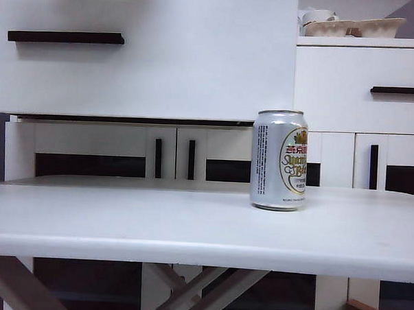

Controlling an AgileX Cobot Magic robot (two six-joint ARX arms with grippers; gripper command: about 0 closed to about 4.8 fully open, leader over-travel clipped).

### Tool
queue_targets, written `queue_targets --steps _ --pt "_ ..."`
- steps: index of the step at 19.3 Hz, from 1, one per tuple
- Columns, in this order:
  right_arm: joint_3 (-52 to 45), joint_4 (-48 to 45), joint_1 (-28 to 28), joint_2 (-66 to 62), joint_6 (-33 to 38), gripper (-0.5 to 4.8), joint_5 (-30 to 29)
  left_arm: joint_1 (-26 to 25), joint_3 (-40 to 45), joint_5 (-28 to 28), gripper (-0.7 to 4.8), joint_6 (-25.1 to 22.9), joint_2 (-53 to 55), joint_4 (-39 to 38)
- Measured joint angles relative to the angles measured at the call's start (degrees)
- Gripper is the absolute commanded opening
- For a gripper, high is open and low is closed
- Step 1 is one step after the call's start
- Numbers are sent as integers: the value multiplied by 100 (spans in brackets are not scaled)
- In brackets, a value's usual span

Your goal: Pick up a can of beer from the white table, open the left drawer, place the beer inside the drawer, and finally close the drawer.

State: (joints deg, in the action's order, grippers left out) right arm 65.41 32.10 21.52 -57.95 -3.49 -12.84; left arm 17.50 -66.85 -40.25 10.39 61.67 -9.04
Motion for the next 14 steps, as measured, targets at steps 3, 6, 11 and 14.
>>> queue_targets --steps 3,6,11,14 --pt "-321 -31 0 107 0 -5 -68 2 -9 2 -6 -50 -11 -55" --pt "-748 -431 0 339 0 -5 -96 2 -11 92 -6 -125 -33 -192" --pt "-1565 -1158 2 627 24 -5 -382 802 -11 949 -6 -859 -31 -756" --pt "-1906 -1532 0 776 24 -5 -590 1167 -11 1471 -6 -942 -28 -793"
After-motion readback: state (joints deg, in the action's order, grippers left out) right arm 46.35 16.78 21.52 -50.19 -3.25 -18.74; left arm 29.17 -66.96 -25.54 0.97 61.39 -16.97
